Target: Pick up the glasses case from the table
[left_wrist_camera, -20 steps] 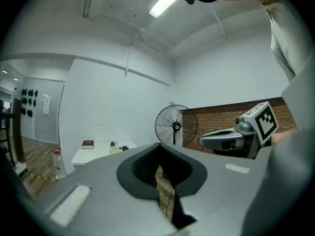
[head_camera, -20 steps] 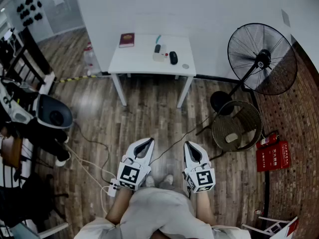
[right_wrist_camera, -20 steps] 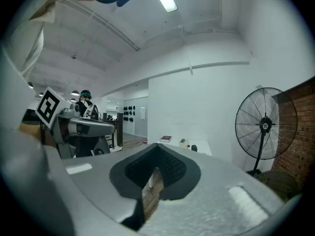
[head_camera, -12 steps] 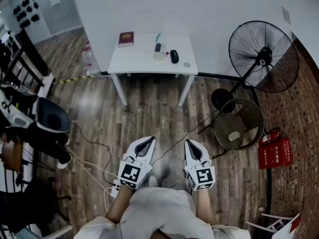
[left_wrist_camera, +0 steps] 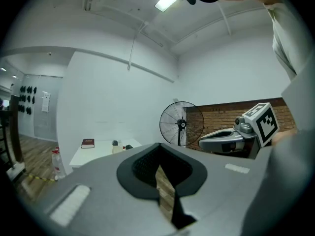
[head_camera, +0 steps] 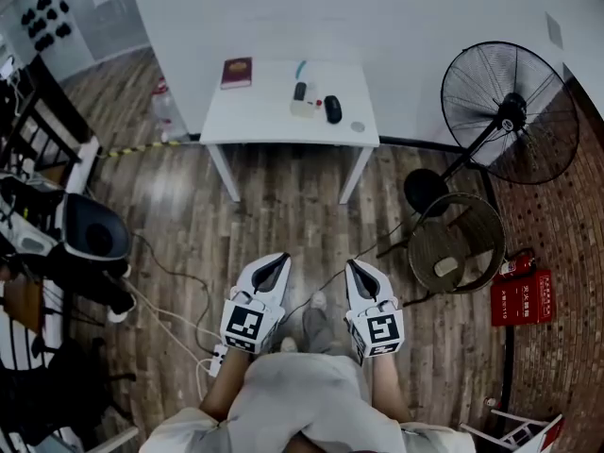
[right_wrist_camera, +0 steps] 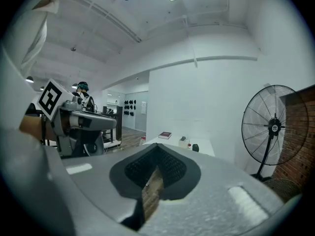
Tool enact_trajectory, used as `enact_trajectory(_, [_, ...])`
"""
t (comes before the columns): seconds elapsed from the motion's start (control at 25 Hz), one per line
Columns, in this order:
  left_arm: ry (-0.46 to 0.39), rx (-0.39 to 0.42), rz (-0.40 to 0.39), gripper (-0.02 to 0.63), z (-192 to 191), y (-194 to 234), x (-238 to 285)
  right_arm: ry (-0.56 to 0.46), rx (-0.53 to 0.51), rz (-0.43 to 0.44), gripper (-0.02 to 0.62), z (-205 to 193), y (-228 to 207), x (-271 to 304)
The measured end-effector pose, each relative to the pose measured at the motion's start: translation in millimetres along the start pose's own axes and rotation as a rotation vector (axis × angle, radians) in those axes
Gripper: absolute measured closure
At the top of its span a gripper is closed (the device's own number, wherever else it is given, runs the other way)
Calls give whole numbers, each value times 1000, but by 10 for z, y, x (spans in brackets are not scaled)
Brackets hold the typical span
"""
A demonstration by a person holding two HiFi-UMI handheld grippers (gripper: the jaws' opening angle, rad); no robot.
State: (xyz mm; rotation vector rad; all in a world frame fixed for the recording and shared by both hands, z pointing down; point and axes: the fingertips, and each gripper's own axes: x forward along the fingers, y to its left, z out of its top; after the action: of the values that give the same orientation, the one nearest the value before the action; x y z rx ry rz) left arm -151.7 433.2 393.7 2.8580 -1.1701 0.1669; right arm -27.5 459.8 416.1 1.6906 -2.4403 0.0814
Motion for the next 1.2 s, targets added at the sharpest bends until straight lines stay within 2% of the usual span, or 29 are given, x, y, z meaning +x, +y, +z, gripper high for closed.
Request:
enact_trajectory(0.68, [-4, 36, 60, 588, 401, 314, 1588, -10, -9, 82, 591, 241, -1403, 1031])
enact_trajectory(1.2, [4, 34, 126, 588, 458, 578, 2123, -32, -11, 151, 591, 368, -1786, 1589])
